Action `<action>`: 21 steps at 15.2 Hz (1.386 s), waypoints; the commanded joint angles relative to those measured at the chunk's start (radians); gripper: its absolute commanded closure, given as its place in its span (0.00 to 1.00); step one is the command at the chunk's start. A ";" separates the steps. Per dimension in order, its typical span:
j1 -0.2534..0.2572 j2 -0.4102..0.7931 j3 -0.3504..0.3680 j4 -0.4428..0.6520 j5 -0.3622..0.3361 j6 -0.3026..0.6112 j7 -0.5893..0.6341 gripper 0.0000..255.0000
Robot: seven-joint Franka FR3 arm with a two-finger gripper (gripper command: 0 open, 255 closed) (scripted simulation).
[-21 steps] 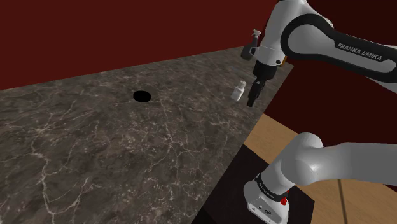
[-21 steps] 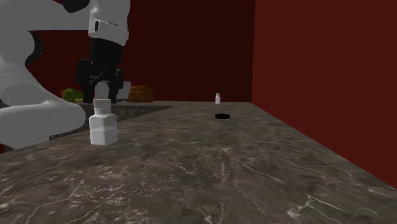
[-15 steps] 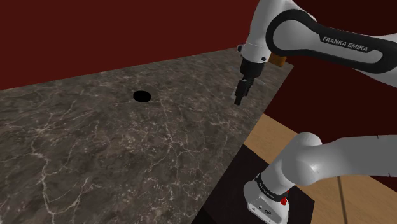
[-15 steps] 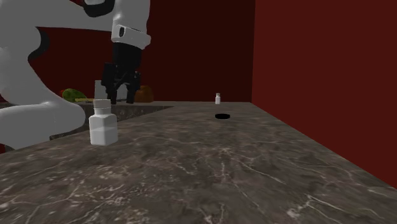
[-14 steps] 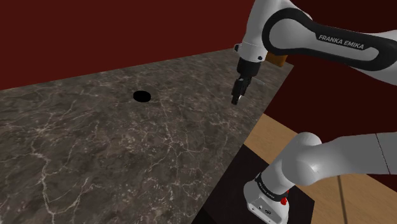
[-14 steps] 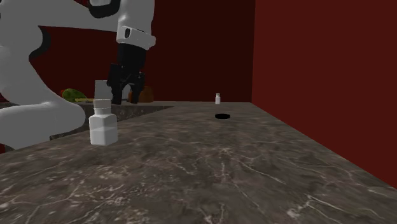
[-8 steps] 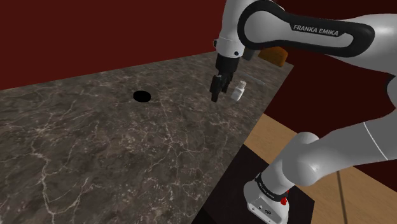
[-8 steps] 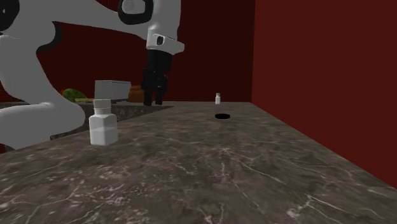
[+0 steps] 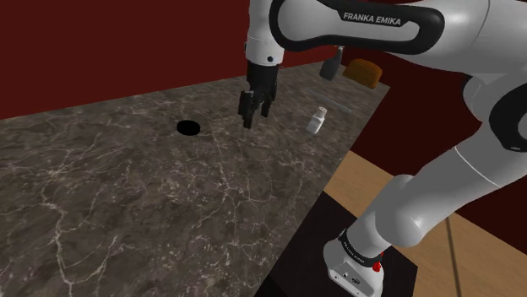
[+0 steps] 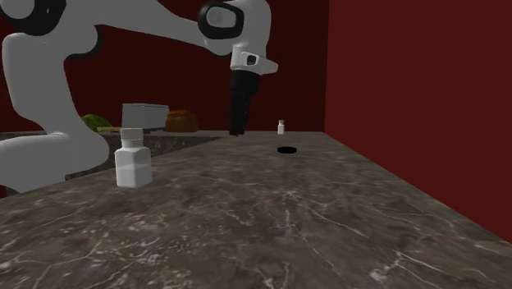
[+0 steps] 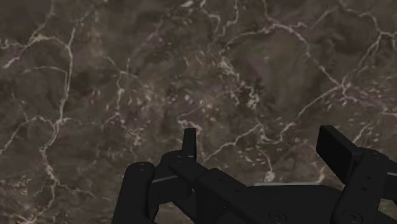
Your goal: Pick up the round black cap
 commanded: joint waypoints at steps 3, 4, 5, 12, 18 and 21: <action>0.022 0.158 0.041 0.154 -0.031 -0.003 0.069 0.00; 0.030 0.199 0.050 0.198 -0.041 -0.009 0.086 0.00; 0.038 0.240 0.058 0.244 -0.053 -0.016 0.103 0.00; 0.140 0.564 0.089 0.649 -0.152 -0.120 0.208 0.00; 0.164 0.629 0.087 0.687 -0.171 -0.096 0.223 0.00; 0.157 0.623 0.086 0.630 -0.169 -0.045 0.223 0.00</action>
